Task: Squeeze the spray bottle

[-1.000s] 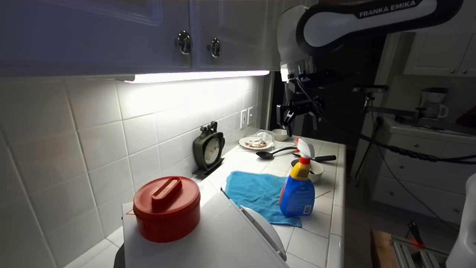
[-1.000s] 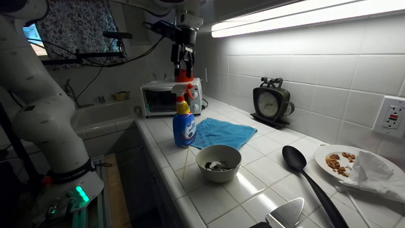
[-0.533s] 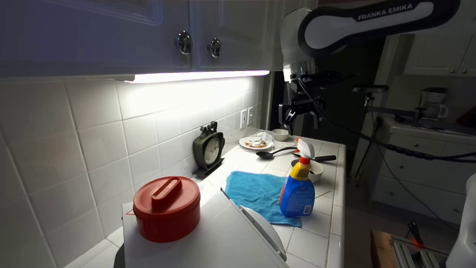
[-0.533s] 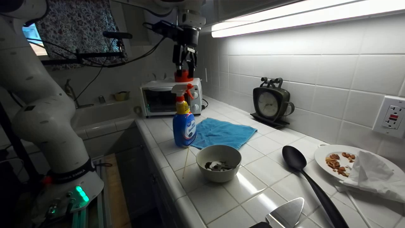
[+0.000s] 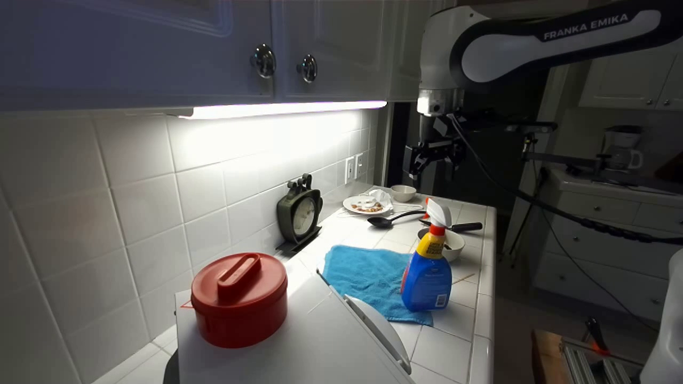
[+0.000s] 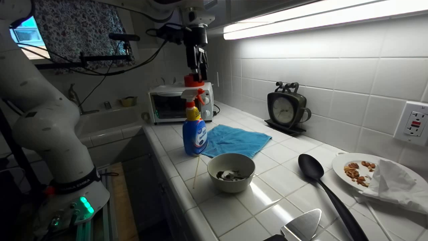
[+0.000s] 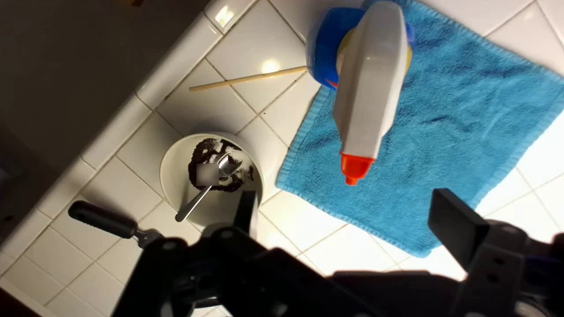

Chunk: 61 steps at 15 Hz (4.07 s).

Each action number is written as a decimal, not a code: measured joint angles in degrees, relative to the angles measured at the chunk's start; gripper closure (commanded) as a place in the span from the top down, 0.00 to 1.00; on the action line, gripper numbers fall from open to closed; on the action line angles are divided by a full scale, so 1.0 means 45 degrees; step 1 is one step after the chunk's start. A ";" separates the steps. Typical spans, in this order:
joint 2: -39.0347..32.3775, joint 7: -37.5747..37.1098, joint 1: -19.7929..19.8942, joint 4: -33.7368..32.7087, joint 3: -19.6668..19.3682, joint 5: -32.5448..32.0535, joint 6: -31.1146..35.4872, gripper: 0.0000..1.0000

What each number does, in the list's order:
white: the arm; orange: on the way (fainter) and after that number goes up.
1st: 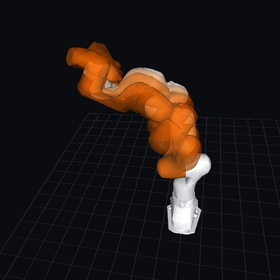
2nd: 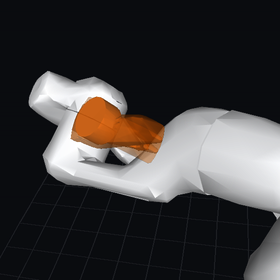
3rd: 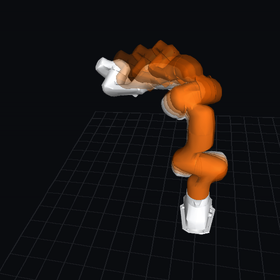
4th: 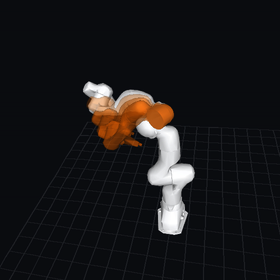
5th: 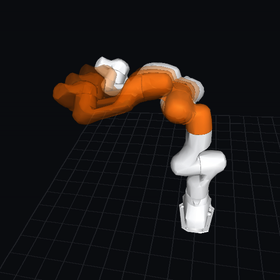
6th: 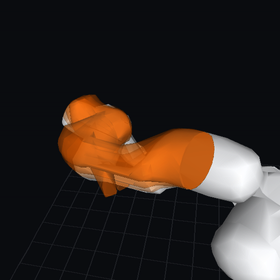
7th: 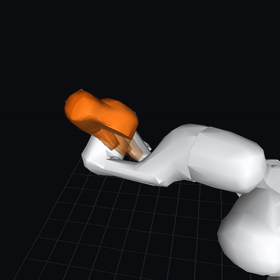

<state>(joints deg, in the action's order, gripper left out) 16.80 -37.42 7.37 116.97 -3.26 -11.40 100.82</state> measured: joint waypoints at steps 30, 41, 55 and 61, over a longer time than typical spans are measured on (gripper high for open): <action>0.3339 -0.1728 0.1764 0.4054 -0.0772 0.4588 0.2133 1.00; 0.3323 -0.3647 0.2303 0.4611 -0.0954 0.5743 0.4059 1.00; 0.3782 -0.5101 0.2373 0.6586 -0.1024 0.7329 0.6773 1.00; 0.3994 -0.5123 0.2154 0.7381 -0.1116 0.8889 0.7622 1.00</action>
<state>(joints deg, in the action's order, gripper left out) 34.78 -60.47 17.07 150.19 -8.29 28.60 135.12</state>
